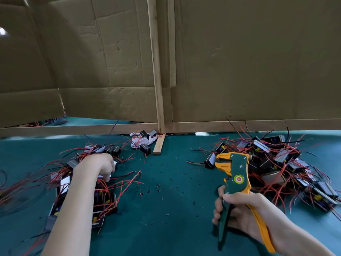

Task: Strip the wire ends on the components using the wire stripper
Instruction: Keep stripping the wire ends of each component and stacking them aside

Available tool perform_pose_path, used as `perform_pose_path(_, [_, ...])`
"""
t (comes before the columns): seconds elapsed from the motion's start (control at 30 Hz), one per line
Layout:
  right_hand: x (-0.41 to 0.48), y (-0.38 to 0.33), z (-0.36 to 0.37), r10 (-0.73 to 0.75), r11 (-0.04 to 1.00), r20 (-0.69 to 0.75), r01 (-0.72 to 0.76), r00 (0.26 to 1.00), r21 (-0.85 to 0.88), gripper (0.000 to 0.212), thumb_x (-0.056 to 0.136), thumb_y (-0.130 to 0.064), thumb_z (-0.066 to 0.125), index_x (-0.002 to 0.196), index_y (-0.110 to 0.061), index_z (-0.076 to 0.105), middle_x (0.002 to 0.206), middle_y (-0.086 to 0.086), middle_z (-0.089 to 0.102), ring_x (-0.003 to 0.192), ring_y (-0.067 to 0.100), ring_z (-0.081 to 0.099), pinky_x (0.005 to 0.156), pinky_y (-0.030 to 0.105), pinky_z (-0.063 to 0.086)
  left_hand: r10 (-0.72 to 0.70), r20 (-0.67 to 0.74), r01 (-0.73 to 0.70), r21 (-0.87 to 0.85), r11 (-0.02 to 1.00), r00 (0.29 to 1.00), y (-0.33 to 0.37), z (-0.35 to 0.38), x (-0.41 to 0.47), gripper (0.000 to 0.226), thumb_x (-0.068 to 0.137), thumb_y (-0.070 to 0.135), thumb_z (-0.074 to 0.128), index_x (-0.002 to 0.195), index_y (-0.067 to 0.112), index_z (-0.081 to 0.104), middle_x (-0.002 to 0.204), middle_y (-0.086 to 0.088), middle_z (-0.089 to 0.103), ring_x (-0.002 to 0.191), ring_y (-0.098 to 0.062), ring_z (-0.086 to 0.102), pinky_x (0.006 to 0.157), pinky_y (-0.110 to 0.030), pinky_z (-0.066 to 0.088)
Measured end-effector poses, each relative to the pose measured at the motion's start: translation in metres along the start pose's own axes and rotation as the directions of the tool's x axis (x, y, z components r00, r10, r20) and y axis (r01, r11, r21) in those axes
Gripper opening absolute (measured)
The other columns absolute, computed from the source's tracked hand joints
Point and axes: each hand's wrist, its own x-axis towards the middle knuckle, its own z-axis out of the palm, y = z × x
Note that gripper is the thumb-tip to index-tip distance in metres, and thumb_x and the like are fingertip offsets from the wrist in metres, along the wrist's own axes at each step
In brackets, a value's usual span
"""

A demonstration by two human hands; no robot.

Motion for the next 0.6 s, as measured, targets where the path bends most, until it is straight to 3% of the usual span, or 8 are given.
perform_pose_path(0.07, [0.0, -0.001, 0.0, -0.007, 1.0, -0.003, 0.007, 1.0, -0.002, 0.038, 0.049, -0.005, 0.075, 0.081, -0.002, 0.054, 0.071, 0.022, 0.054, 0.062, 0.037, 0.058, 0.063, 0.049, 0.056, -0.018, -0.048, 0.017, -0.018, 1.0, 0.999, 0.003, 0.001, 0.004, 0.017, 0.085, 0.008, 0.069, 0.099, 0.013, 0.06, 0.103, -0.009, 0.055, 0.086, -0.025, 0.048, 0.072, -0.025, 0.039])
perform_pose_path(0.13, [0.0, -0.002, 0.001, -0.01, 1.0, -0.002, 0.01, 1.0, -0.004, 0.04, 0.048, -0.005, 0.076, 0.082, -0.002, 0.053, 0.071, 0.022, 0.054, 0.062, 0.037, 0.059, 0.063, 0.049, 0.056, -0.054, -0.084, 0.05, -0.053, 0.997, 0.995, 0.007, 0.005, 0.01, 0.032, 0.081, 0.007, 0.073, 0.113, 0.01, 0.066, 0.116, -0.008, 0.063, 0.097, -0.028, 0.059, 0.086, -0.033, 0.05])
perform_pose_path(0.2, [0.0, -0.002, 0.001, -0.01, 1.0, -0.003, 0.01, 1.0, -0.001, 0.044, 0.046, -0.007, 0.077, 0.083, -0.002, 0.053, 0.072, 0.022, 0.054, 0.062, 0.037, 0.058, 0.064, 0.049, 0.056, -0.056, -0.112, 0.046, -0.094, 0.994, 0.992, 0.011, 0.012, 0.013, 0.037, 0.08, 0.0, 0.07, 0.115, 0.012, 0.067, 0.12, -0.009, 0.064, 0.105, -0.029, 0.062, 0.093, -0.038, 0.051])
perform_pose_path(0.27, [0.0, -0.003, 0.001, -0.012, 1.0, -0.005, 0.012, 1.0, 0.008, 0.046, 0.045, -0.007, 0.077, 0.083, -0.002, 0.053, 0.072, 0.023, 0.054, 0.062, 0.037, 0.058, 0.064, 0.049, 0.056, -0.032, -0.155, 0.004, -0.18, 0.984, 0.987, 0.012, 0.014, 0.012, 0.03, 0.079, -0.004, 0.067, 0.102, 0.015, 0.073, 0.11, -0.008, 0.068, 0.094, -0.025, 0.064, 0.083, -0.035, 0.054])
perform_pose_path(0.37, [-0.001, -0.003, 0.001, -0.016, 1.0, -0.012, 0.017, 1.0, 0.022, 0.045, 0.045, -0.007, 0.077, 0.083, -0.002, 0.054, 0.072, 0.022, 0.054, 0.062, 0.037, 0.058, 0.063, 0.049, 0.056, 0.032, -0.283, -0.152, -0.414, 0.898, 0.958, 0.01, 0.007, 0.004, 0.016, 0.078, 0.003, 0.076, 0.089, 0.015, 0.074, 0.089, -0.006, 0.07, 0.056, -0.018, 0.058, 0.051, -0.023, 0.047])
perform_pose_path(0.43, [-0.001, -0.003, 0.001, -0.02, 0.999, -0.017, 0.02, 1.0, 0.031, 0.041, 0.047, -0.006, 0.076, 0.082, -0.002, 0.054, 0.071, 0.022, 0.054, 0.062, 0.037, 0.058, 0.062, 0.049, 0.056, 0.073, -0.447, -0.321, -0.51, 0.798, 0.891, 0.014, -0.002, -0.003, 0.013, 0.08, 0.01, 0.076, 0.088, 0.02, 0.072, 0.089, 0.001, 0.07, 0.059, -0.018, 0.059, 0.054, -0.022, 0.046])
perform_pose_path(0.53, [-0.001, -0.003, 0.001, -0.036, 0.999, -0.017, 0.036, 0.999, 0.037, 0.035, 0.053, -0.005, 0.072, 0.083, -0.002, 0.054, 0.072, 0.022, 0.054, 0.062, 0.037, 0.058, 0.062, 0.048, 0.056, 0.086, -0.742, -0.627, -0.492, 0.604, 0.665, 0.037, -0.016, -0.018, 0.011, 0.084, 0.015, 0.073, 0.091, 0.024, 0.073, 0.089, 0.011, 0.071, 0.071, 0.0, 0.061, 0.068, -0.016, 0.044])
perform_pose_path(0.6, [-0.001, -0.003, 0.001, -0.047, 0.998, -0.016, 0.047, 0.999, 0.041, 0.033, 0.055, -0.005, 0.072, 0.083, -0.002, 0.055, 0.073, 0.023, 0.054, 0.063, 0.037, 0.058, 0.063, 0.049, 0.056, 0.078, -0.831, -0.771, -0.471, 0.428, 0.551, 0.059, -0.023, -0.032, 0.009, 0.087, 0.016, 0.069, 0.088, 0.025, 0.072, 0.081, 0.017, 0.07, 0.073, 0.005, 0.062, 0.066, -0.006, 0.044])
